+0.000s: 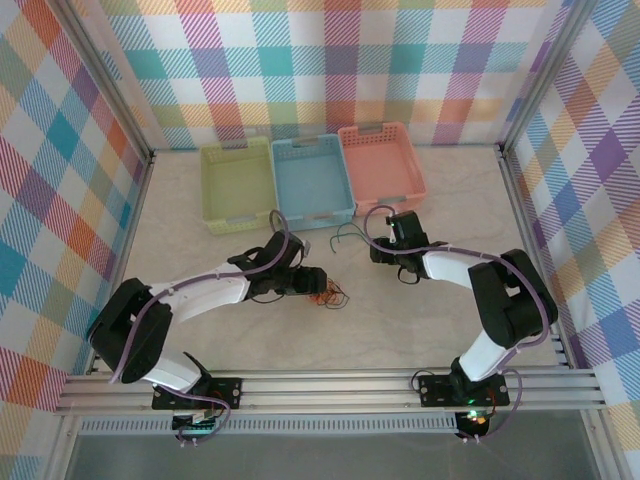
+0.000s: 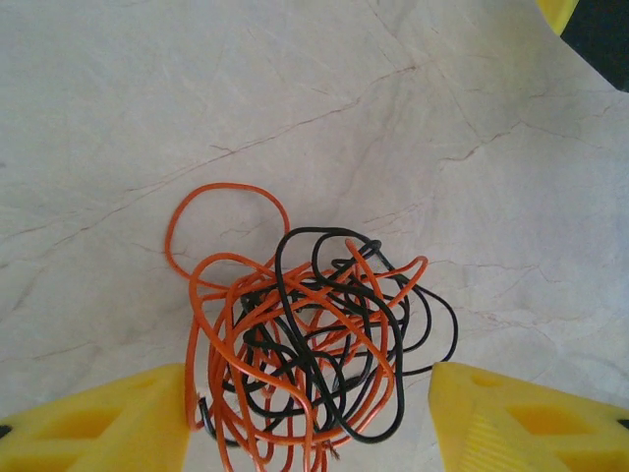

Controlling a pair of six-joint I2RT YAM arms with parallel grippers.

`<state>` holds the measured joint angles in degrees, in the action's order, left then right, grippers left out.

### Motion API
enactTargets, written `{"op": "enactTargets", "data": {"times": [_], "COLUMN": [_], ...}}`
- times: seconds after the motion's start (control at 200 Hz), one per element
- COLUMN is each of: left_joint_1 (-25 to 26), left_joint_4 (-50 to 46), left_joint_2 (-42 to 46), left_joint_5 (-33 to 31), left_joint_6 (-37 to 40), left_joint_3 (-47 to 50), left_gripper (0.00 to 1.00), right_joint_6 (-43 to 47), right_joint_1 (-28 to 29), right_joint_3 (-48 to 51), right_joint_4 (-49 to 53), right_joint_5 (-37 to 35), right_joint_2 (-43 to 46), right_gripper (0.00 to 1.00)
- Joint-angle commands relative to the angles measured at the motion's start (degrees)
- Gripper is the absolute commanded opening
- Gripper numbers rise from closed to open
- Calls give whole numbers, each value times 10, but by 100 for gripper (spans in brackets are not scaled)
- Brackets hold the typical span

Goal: Untangle the cables

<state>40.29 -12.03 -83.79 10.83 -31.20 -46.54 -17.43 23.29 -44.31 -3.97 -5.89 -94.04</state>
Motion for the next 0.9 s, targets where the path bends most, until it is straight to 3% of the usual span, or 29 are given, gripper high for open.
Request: {"op": "enactTargets", "data": {"times": [0.0,0.245,0.555,0.66,0.895], "left_joint_1": [-2,-3,-2,-3,-3], "left_joint_4": [-19,-15,-9,-9,-2], "left_joint_2": [49,116,169,174,181], "left_joint_5": [-58,-122,-136,-136,-132], "left_joint_6": [8,3,10,10,14], "left_joint_3": [4,31,48,48,52], "left_gripper": [67,71,72,72,72], "right_joint_6": [-11,-34,-46,-33,-14], "right_joint_1": [-7,-23,-38,-38,-39], "right_joint_3": [-7,2,-38,-31,-9], "right_joint_4": [-23,-59,-42,-59,-90], "right_joint_5": [29,52,108,107,124], "right_joint_2": [-4,-9,-63,-61,-38], "right_gripper": [60,54,48,40,11]}}
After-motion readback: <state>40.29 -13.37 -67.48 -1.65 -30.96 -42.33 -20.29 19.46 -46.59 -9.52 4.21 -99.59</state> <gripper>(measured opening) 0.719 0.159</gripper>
